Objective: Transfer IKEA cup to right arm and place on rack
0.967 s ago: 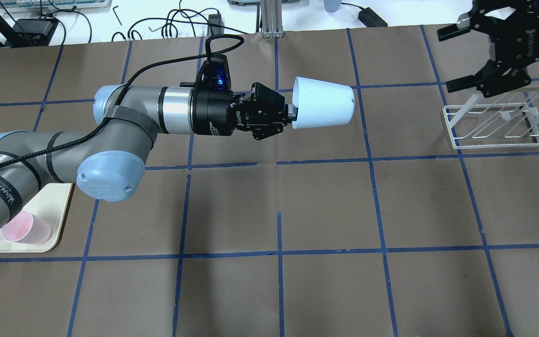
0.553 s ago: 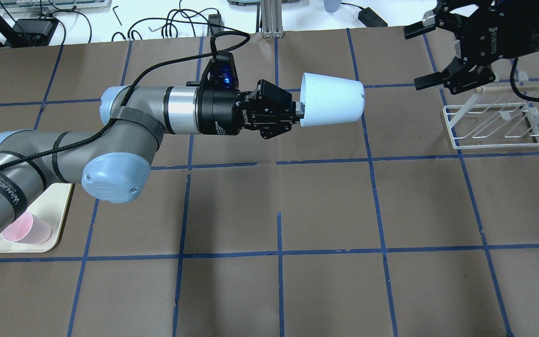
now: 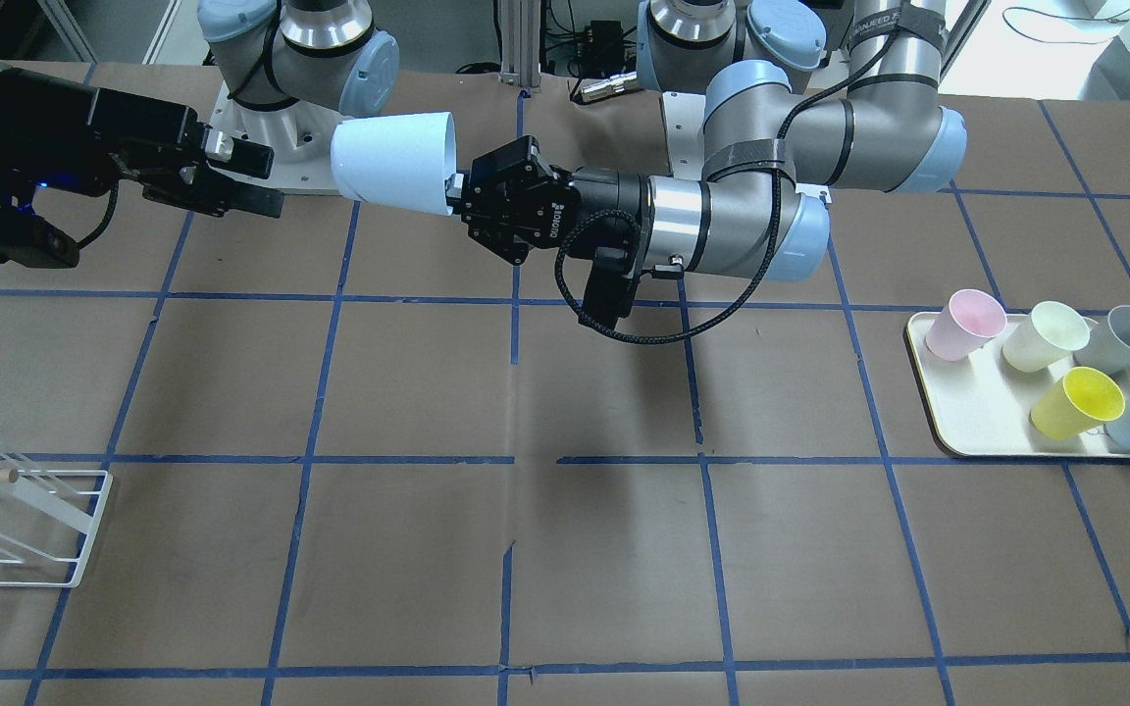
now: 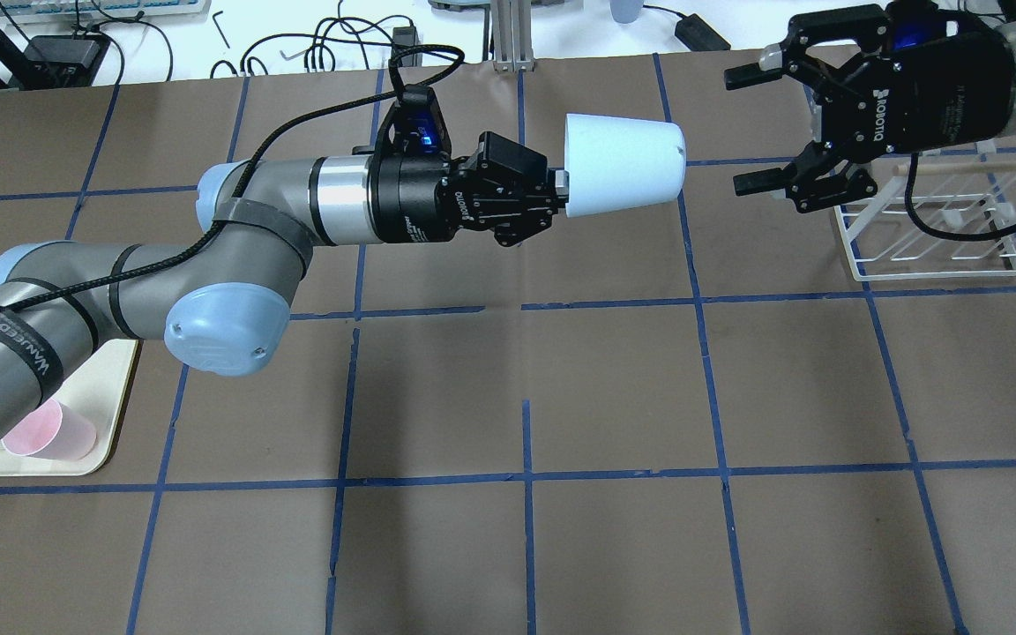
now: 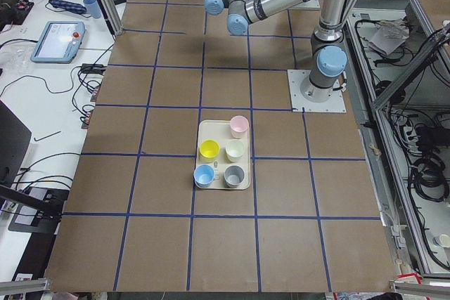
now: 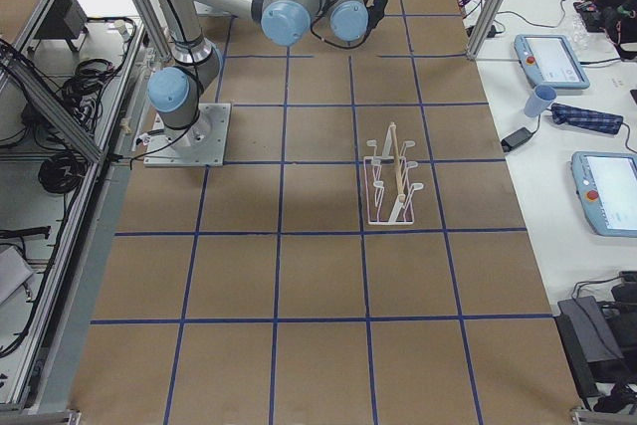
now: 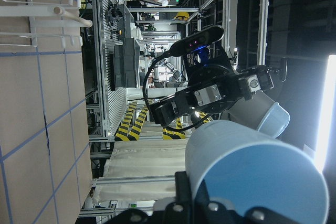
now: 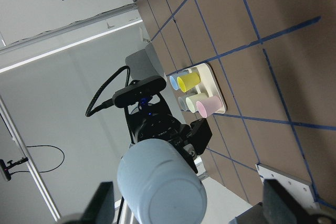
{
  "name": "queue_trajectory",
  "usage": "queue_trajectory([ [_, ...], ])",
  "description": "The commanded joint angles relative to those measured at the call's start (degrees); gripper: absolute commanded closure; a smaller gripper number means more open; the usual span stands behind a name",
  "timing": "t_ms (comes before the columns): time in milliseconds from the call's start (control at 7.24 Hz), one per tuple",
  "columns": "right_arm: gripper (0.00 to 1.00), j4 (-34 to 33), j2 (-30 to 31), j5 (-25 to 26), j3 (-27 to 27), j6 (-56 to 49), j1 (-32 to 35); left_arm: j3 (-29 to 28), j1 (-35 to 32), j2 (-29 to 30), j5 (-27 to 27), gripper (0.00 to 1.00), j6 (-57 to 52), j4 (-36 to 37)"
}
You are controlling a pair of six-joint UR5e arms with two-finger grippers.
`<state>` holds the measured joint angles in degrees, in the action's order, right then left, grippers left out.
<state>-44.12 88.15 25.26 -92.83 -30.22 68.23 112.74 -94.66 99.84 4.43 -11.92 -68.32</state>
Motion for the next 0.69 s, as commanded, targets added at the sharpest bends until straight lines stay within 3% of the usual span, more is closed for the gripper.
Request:
queue_trajectory([
  [0,0.0,2.19,0.0,-0.82,-0.42,-0.02,3.12,0.02,0.01,-0.43,-0.04,1.0,-0.03,0.2],
  [553,0.0,2.81,0.0,-3.55,-0.51,-0.02,6.65,0.11,-0.08,-0.52,-0.39,1.0,-0.03,0.29],
])
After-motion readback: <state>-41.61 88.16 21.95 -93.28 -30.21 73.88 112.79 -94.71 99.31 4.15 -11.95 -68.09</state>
